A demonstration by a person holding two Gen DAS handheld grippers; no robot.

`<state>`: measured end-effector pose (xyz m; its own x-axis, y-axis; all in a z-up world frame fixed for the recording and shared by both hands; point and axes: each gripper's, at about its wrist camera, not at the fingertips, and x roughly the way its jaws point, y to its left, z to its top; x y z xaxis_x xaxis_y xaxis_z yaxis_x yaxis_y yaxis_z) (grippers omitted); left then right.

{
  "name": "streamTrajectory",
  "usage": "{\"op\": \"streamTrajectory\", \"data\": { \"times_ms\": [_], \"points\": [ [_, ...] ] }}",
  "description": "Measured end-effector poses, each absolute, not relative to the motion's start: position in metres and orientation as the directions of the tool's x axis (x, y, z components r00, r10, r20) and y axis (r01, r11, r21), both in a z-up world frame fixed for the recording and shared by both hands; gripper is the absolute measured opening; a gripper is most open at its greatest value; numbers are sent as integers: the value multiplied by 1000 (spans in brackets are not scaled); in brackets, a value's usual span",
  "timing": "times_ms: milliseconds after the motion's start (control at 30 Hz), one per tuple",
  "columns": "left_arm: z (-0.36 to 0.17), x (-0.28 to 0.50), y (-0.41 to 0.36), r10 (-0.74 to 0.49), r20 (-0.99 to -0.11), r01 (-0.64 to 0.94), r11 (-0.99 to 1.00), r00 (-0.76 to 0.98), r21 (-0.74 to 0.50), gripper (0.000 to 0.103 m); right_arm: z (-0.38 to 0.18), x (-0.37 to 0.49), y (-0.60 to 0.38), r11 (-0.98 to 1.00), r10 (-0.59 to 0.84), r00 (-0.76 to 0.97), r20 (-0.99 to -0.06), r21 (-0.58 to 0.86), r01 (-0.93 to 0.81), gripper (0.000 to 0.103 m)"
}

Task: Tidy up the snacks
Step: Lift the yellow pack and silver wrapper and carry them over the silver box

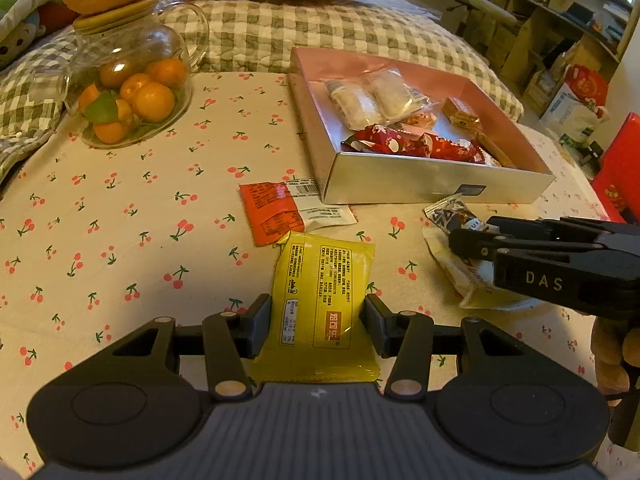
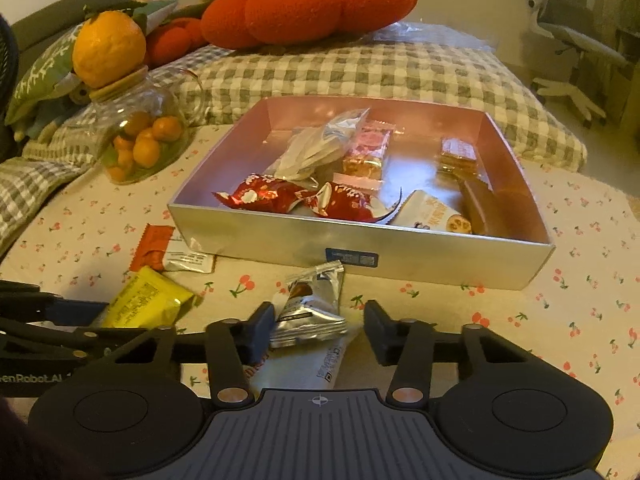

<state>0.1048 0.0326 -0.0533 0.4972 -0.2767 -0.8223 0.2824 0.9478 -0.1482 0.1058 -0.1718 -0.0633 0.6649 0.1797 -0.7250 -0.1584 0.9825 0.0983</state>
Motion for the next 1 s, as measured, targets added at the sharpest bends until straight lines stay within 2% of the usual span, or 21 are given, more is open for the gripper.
{"op": "streamTrajectory", "data": {
  "times_ms": [500, 1000],
  "points": [
    [-47, 104, 34, -286, -818, 273, 948, 499, -165, 46, -54, 103, -175, 984, 175, 645, -744, 114, -135, 34],
    [-26, 107, 37, -317, -786, 232, 946, 531, -224, 46, -29, 95, -196, 973, 212, 645, -734, 221, -68, 34]
  ]
}}
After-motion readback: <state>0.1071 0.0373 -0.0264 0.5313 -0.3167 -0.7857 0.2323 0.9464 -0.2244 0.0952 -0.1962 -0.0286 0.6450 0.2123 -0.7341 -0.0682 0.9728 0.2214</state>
